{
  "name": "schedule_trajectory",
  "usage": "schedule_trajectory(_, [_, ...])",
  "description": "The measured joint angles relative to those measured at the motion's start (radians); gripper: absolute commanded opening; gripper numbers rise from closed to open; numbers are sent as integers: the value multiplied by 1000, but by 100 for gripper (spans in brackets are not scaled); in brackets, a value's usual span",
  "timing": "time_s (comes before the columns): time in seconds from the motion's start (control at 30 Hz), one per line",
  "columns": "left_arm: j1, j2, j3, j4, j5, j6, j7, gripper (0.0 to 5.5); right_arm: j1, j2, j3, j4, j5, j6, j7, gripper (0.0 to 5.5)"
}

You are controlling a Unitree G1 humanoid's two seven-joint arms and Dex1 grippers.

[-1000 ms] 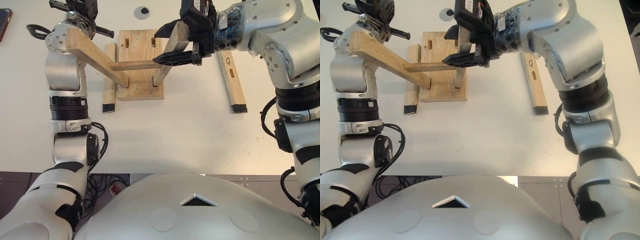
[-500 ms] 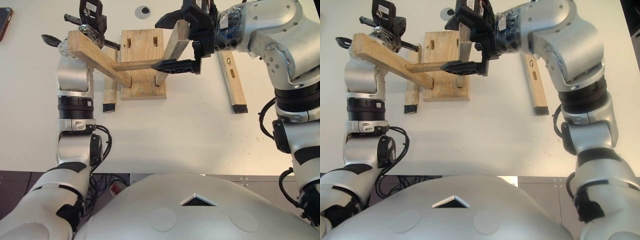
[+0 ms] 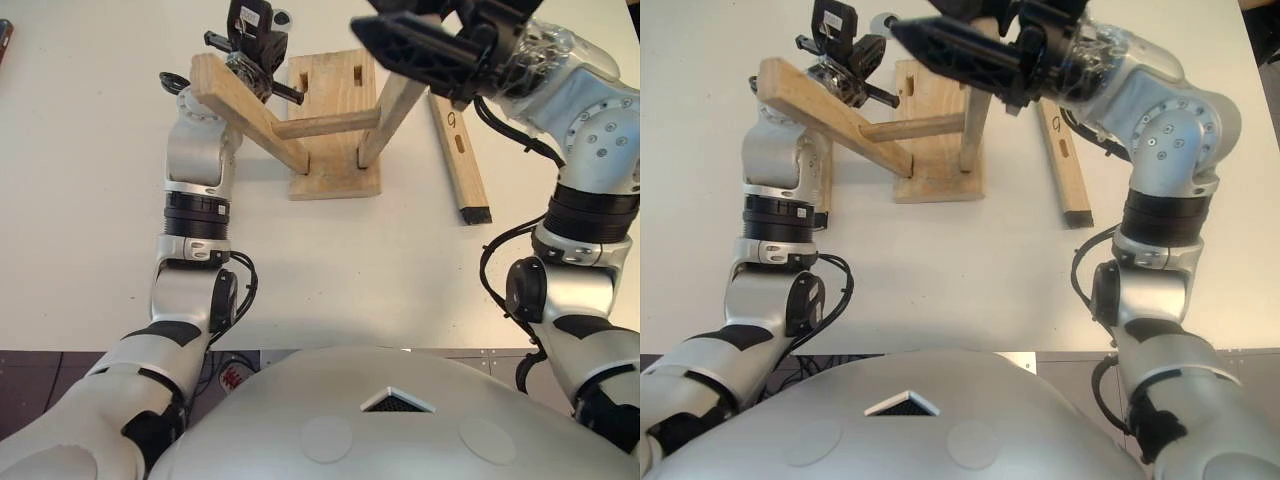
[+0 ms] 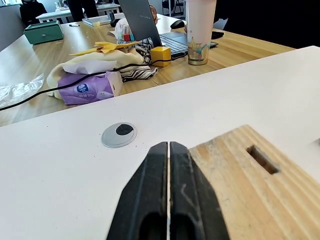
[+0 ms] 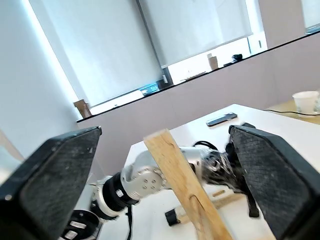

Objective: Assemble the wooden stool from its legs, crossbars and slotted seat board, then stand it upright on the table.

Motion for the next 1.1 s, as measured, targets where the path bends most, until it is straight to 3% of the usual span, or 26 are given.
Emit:
schedule_trajectory(0.17, [-60, 5, 26, -11, -25, -21, 9, 0, 107, -42, 55, -33, -57, -59, 13, 469])
schedule_trajectory(0.3, [-59, 38, 42, -13, -44, -27, -1, 0, 103, 13, -142, -31, 225, -14, -97, 469])
schedule_trajectory(0.43, [-44, 50, 67, -27, -64, -26, -1, 0, 59, 84, -274, -13, 525, -4, -286, 402])
schedule_trajectory(0.53, [3, 79, 100, -84, -79, -25, 3, 0, 61, 83, -325, -2, 546, -60, -435, 358])
schedule_trajectory(0.67, [114, 124, 169, -231, -95, 16, 25, 0, 113, 111, -308, -99, 428, -158, -601, 291])
schedule_trajectory(0.73, [174, 137, 203, -306, -115, 50, 34, 0, 142, 118, -243, -228, 369, -186, -628, 255])
schedule_trajectory(0.93, [181, 138, 184, -317, -133, 70, 44, 0, 21, 33, -207, -339, 289, -272, -567, 165])
schedule_trajectory(1.03, [161, 120, 165, -310, -137, 70, 45, 0, 44, 42, -170, -339, 260, -304, -523, 119])
schedule_trajectory(1.1, [141, 110, 147, -302, -141, 69, 46, 0, 131, 108, -73, -299, 196, -354, -467, 82])
